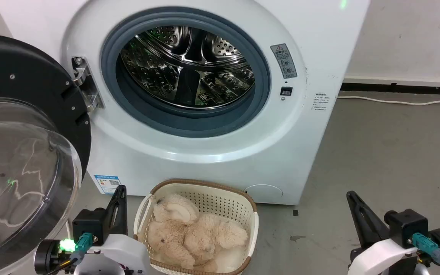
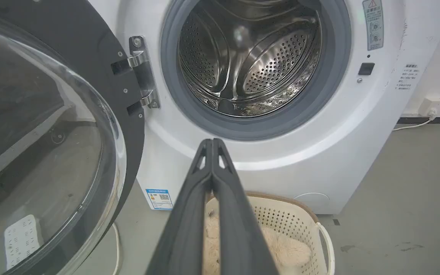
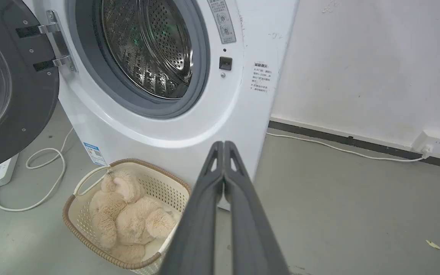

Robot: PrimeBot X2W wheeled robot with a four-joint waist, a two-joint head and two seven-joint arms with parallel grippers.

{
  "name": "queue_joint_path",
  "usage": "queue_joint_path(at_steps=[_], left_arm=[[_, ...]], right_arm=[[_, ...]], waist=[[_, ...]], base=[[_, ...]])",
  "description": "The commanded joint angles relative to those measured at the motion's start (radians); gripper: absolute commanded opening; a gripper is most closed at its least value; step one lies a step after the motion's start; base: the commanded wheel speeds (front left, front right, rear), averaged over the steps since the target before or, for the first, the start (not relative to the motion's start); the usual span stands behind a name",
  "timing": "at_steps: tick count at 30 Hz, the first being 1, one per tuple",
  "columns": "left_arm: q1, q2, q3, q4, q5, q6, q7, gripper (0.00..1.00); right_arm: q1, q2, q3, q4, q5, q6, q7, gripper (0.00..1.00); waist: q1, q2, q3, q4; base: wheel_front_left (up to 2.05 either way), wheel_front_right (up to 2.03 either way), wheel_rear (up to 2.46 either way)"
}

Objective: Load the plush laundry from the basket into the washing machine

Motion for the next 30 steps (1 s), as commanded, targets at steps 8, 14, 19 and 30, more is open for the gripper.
queue_joint_path(at_steps=[8, 14, 19, 30], left_arm=[[0.014, 0.002, 0.001, -0.005, 0.003, -0.004, 0.000, 0.00], [0.014, 0.002, 0.001, -0.005, 0.003, -0.004, 0.000, 0.00], [0.014, 0.002, 0.001, -0.005, 0.003, -0.004, 0.000, 0.00], [0.000, 0.000, 0.000, 0.001, 0.000, 0.001, 0.000, 1.00]], right_arm=[[-0.012, -0.002, 0.000, -0.004, -0.008, 0.001, 0.000, 0.00], [-0.012, -0.002, 0.000, -0.004, -0.008, 0.001, 0.000, 0.00], [-0.012, -0.002, 0.000, -0.004, -0.008, 0.001, 0.000, 0.00], [0.000, 0.000, 0.000, 0.001, 0.001, 0.000, 0.000, 1.00]], waist=[[0.0000, -0.0001, 0.000, 0.000], [0.0000, -0.0001, 0.000, 0.000], [0.0000, -0.0001, 0.000, 0.000], [0.0000, -0.0001, 0.000, 0.000]], base=[[0.00, 0.00, 0.00], [0.00, 0.00, 0.00], [0.00, 0.00, 0.00], [0.00, 0.00, 0.00]])
